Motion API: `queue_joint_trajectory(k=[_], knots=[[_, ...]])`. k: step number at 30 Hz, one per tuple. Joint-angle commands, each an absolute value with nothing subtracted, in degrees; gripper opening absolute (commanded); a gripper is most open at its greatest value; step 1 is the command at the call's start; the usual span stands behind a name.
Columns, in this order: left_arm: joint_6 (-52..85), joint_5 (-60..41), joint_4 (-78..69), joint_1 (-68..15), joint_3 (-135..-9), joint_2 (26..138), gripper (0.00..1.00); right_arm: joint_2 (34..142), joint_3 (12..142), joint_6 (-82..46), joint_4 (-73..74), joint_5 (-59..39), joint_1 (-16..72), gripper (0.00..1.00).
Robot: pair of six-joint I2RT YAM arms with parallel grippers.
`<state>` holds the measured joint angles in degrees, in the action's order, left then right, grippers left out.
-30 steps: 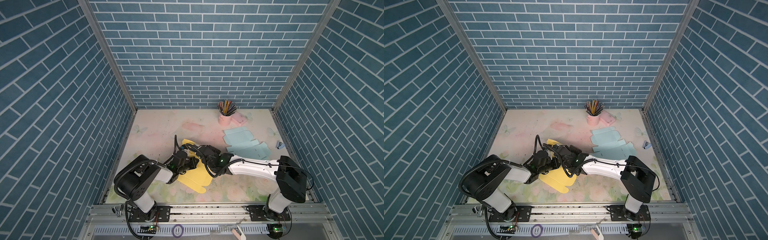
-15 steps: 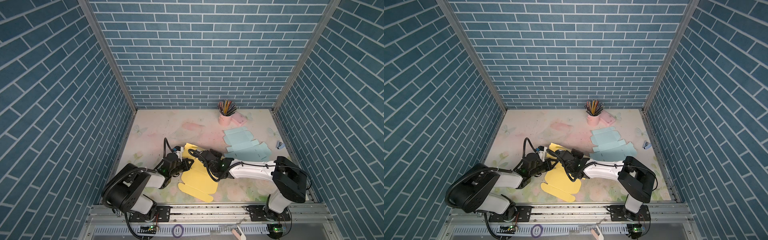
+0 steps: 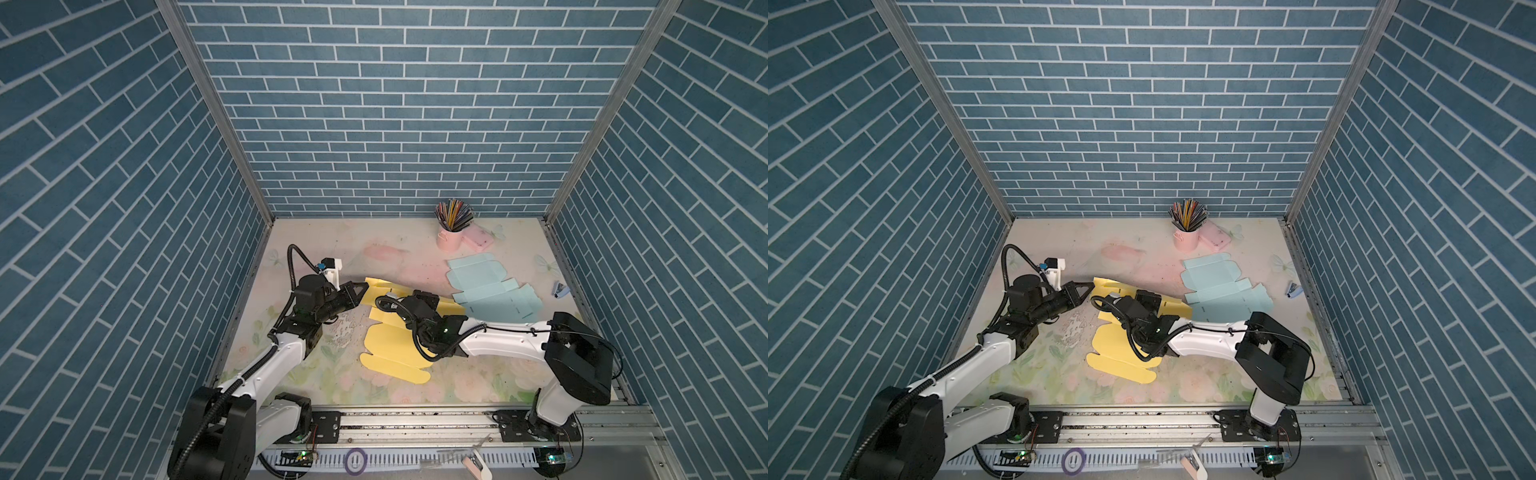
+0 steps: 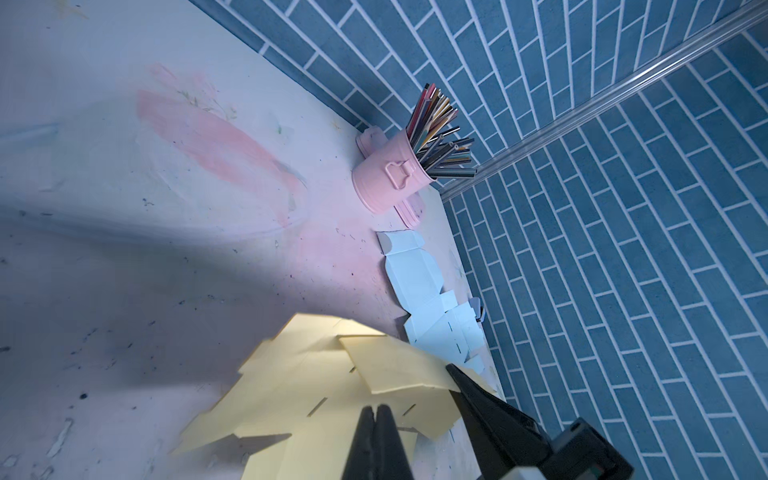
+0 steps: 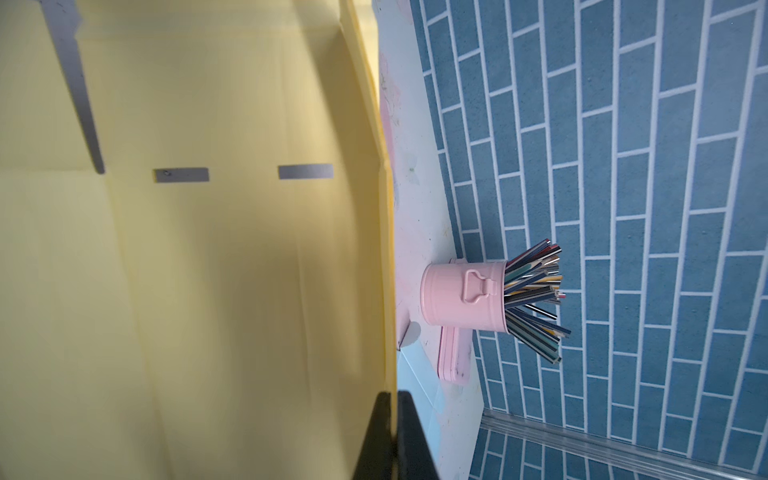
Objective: Fold the paper box
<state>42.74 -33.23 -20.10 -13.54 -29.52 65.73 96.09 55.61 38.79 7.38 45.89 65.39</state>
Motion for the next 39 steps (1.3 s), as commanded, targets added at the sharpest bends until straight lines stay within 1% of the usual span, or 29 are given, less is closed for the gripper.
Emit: queue_joint_trajectory(k=[1,7,12,18,20,23,26,29,34,39], knots=[[40.9,-36.2,-17.9,-13.4,-32.9,69.1,0.02,97.6,54.7,43.2,10.8,47.5,65.9,0.00],[37.6,-35.4,-16.1,-15.8,-36.1,75.0,0.02,97.3,54.1,44.5,12.1,46.9,66.4,0.00],[36.9,-32.7,-15.4,-19.8,-35.5,75.7,0.02,97.3,54.6,44.9,12.9,47.2,66.4,0.00],[39.2,-30.3,-18.3,-24.7,-33.0,76.3,0.02,97.6,54.9,45.8,14.0,47.2,66.7,0.00],[39.7,-30.1,-19.1,-25.0,-32.7,76.3,0.01,97.7,54.5,46.4,14.8,47.8,66.9,0.00],[39.6,-30.3,-17.9,-22.5,-31.3,74.3,0.01,97.2,53.2,48.0,16.5,48.9,67.3,0.00],[39.6,-33.2,-17.9,-16.0,-27.6,71.3,0.01,96.4,51.0,50.9,18.8,49.9,67.6,0.00],[38.0,-33.2,-15.1,-12.7,-24.3,68.5,0.01,96.3,48.7,53.9,23.0,51.2,67.7,0.00],[38.3,-30.9,-16.1,-11.5,-18.0,65.7,0.01,96.4,48.1,54.9,25.2,51.2,67.7,0.00],[39.3,-31.2,-21.9,-11.7,-14.5,69.1,0.01,96.8,48.3,54.6,26.1,51.1,67.6,0.00]])
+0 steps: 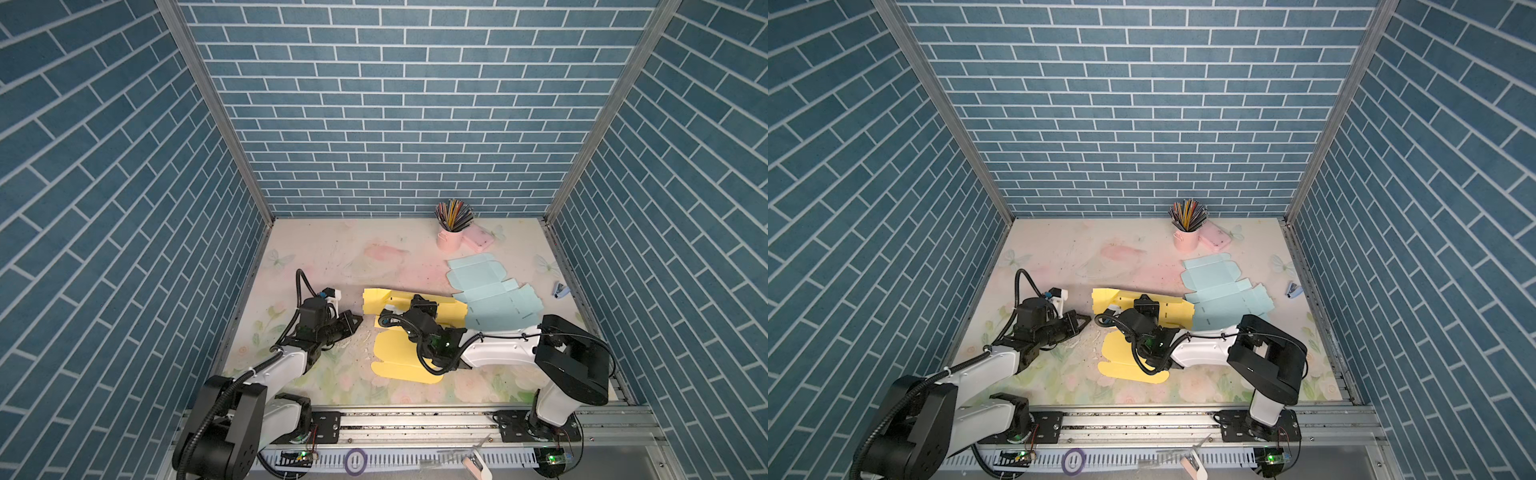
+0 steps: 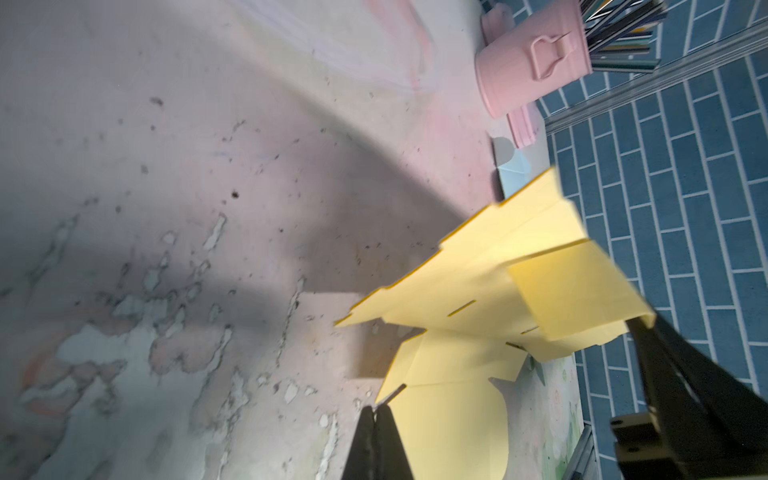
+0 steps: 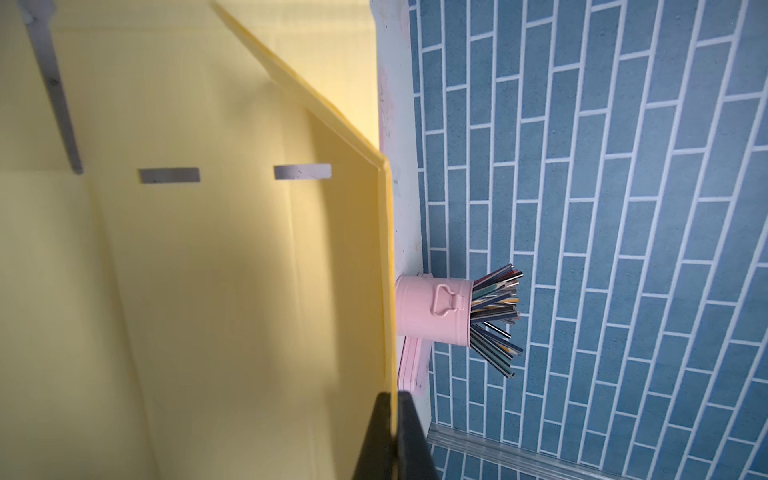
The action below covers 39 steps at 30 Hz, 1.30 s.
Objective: Fold the paper box
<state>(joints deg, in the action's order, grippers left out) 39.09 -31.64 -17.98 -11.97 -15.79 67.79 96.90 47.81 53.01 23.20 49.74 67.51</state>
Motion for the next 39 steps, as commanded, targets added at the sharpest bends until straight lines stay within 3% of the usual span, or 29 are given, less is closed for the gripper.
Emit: queue_joint_trajectory(k=[1,18,29,35,39], knots=[[39.2,-30.7,-22.8,-12.2,-14.1,69.8,0.01,96.8,48.5,54.4,26.0,51.2,67.7,0.00],[40.3,-27.4,-37.5,-20.2,-21.0,88.6,0.00,97.6,50.2,53.6,24.9,51.5,68.4,0.00],[42.5,-23.6,-37.0,-28.4,-19.0,85.4,0.00,100.4,49.1,55.1,28.3,50.9,68.5,0.00],[43.9,-24.5,-40.6,-27.7,-18.7,87.5,0.00,100.3,48.2,56.2,30.3,50.4,68.6,0.00],[45.0,-28.3,-41.8,-20.5,-15.5,83.4,0.00,98.8,45.6,59.4,33.8,50.8,68.8,0.00]])
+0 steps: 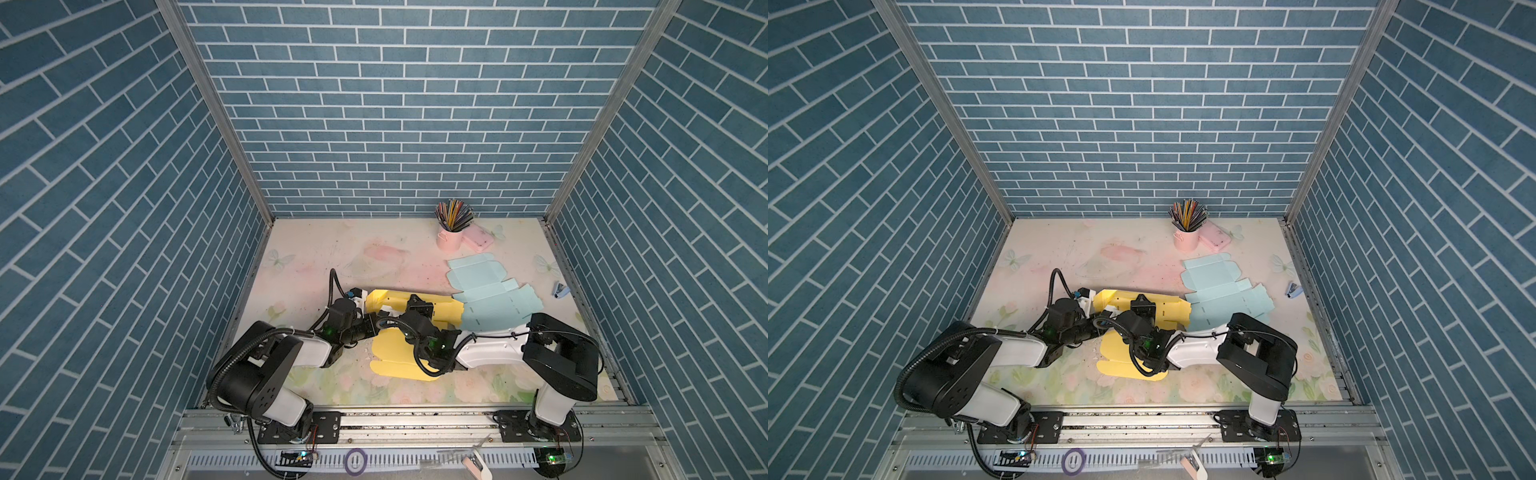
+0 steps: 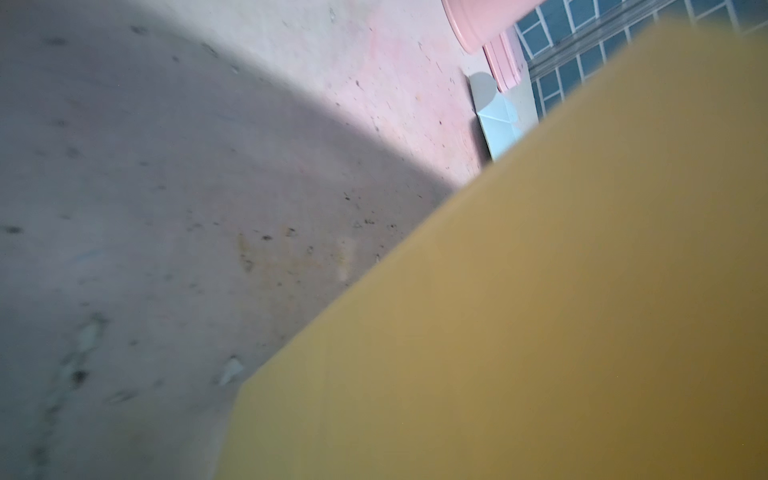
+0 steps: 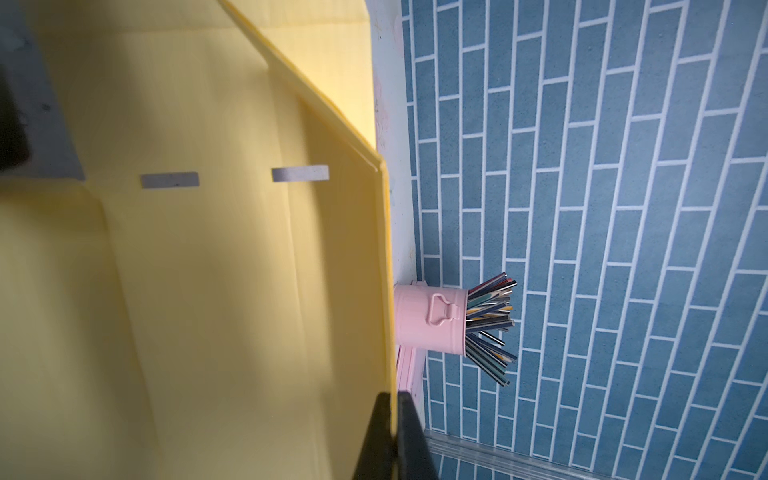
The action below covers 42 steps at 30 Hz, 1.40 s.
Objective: Fold the paper box
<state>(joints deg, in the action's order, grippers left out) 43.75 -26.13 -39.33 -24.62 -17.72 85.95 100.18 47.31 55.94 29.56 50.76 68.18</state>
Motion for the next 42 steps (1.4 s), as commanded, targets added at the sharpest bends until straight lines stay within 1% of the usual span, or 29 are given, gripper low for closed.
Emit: queue_joint_trajectory(k=[1,4,6,8,11,14,17,19,22,29,33,38,42], knots=[[45.0,-29.9,-41.2,-17.3,-14.8,81.5,0.00,98.4,44.8,60.7,34.6,50.6,68.9,0.00],[42.2,-32.3,-33.5,-10.8,-16.2,74.9,0.00,97.9,42.5,64.6,37.7,49.1,68.9,0.00],[39.4,-31.1,-26.3,-9.2,-19.0,71.1,0.00,98.9,42.2,66.9,40.2,48.7,68.8,0.00],[37.8,-30.3,-22.6,-7.8,-21.7,69.4,0.00,99.8,42.4,68.4,42.1,48.2,68.7,0.00],[36.4,-31.3,-21.5,-3.7,-25.4,73.2,0.01,99.8,42.8,68.8,41.9,46.5,68.8,0.00],[37.0,-34.8,-25.5,-1.1,-28.8,82.8,0.00,99.6,42.8,70.2,43.2,45.1,68.4,0.00],[39.1,-36.8,-34.0,-1.5,-30.0,90.8,0.00,99.7,43.0,71.9,44.7,43.9,67.8,0.00],[38.4,-38.1,-35.4,-2.6,-31.6,93.3,0.00,99.6,43.8,72.1,44.1,42.6,67.4,0.00],[35.9,-38.2,-32.7,-4.6,-32.7,92.9,0.00,100.5,45.1,73.0,44.2,41.2,66.3,0.00],[35.2,-39.6,-34.8,-9.6,-29.4,90.7,0.03,103.9,47.4,75.2,47.2,38.8,63.9,0.00],[38.8,-39.5,-41.6,-11.2,-26.4,90.7,0.03,105.3,48.1,76.1,48.7,38.5,63.2,0.00],[38.8,-39.6,-42.9,-14.4,-26.0,91.8,0.03,106.2,47.7,76.3,49.0,38.5,63.4,0.00],[41.2,-40.5,-49.0,-14.8,-24.2,93.0,0.03,106.5,47.2,76.3,49.0,39.0,64.0,0.00]])
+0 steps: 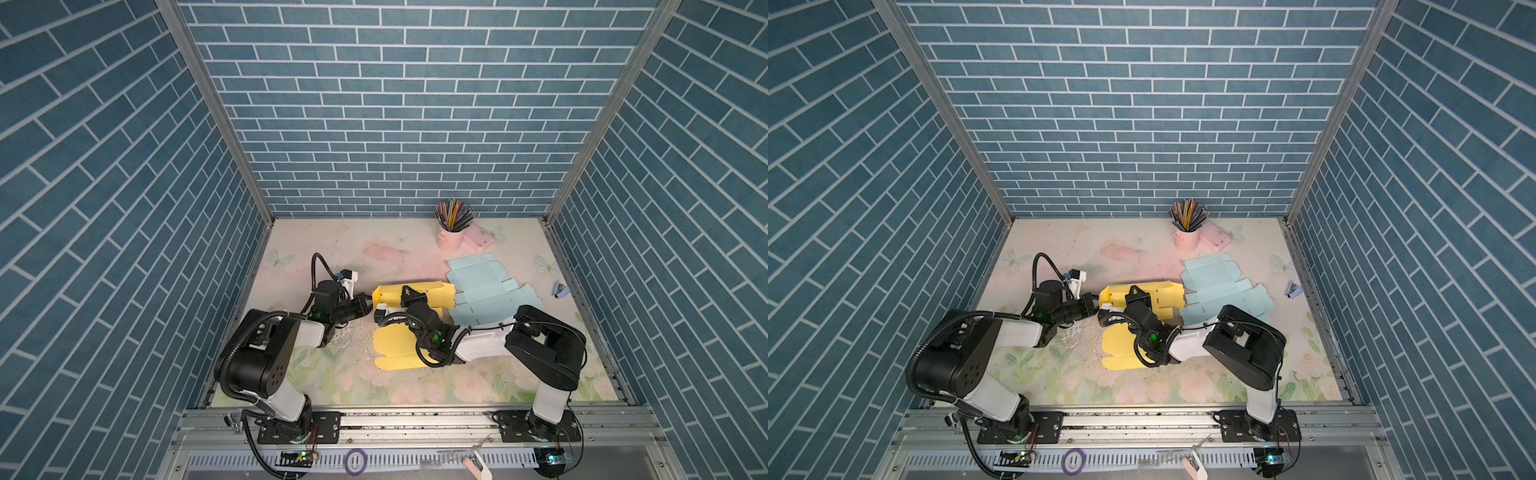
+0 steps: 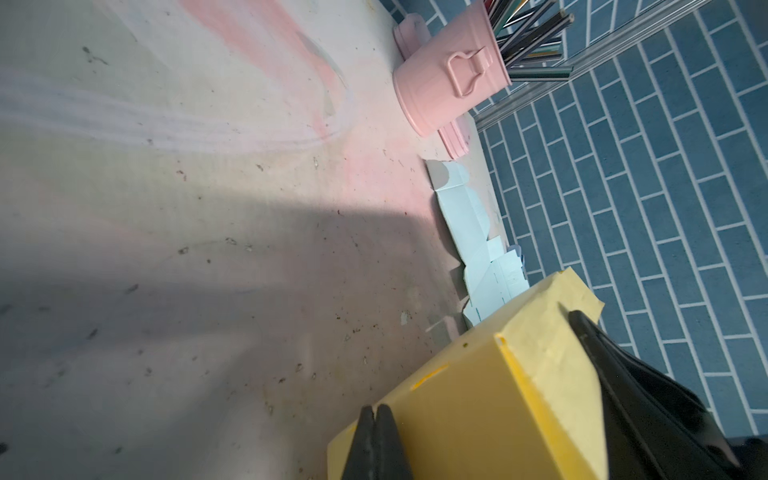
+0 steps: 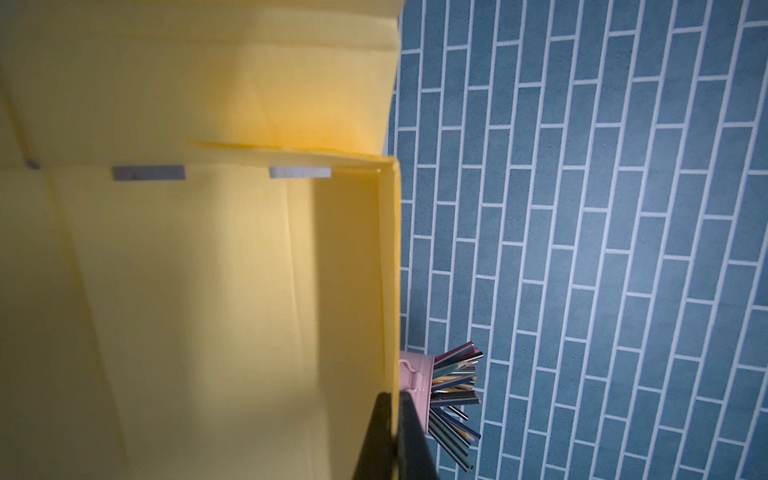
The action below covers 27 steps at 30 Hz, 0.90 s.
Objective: Fold the paper box
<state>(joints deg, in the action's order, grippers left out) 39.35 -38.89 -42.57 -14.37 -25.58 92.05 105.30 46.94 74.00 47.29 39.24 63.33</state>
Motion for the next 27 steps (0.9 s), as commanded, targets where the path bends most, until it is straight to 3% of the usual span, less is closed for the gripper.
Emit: queue_joint_trajectory(k=[1,13,20,27], knots=[[41.3,-40.6,-49.5,-15.0,-23.9,92.8,0.04,106.6,47.2,76.3,49.2,39.1,64.1,0.00],[32.7,-35.3,-34.7,-18.0,-19.2,81.3,0.10,105.5,44.7,77.4,51.4,42.0,66.2,0.00],[33.4,-35.9,-39.8,-18.1,-16.6,82.1,0.11,104.6,40.7,78.5,55.6,45.4,68.6,0.00],[36.0,-36.1,-44.1,-18.8,-14.5,80.9,0.19,104.7,38.9,78.8,57.5,47.0,70.3,0.00]])
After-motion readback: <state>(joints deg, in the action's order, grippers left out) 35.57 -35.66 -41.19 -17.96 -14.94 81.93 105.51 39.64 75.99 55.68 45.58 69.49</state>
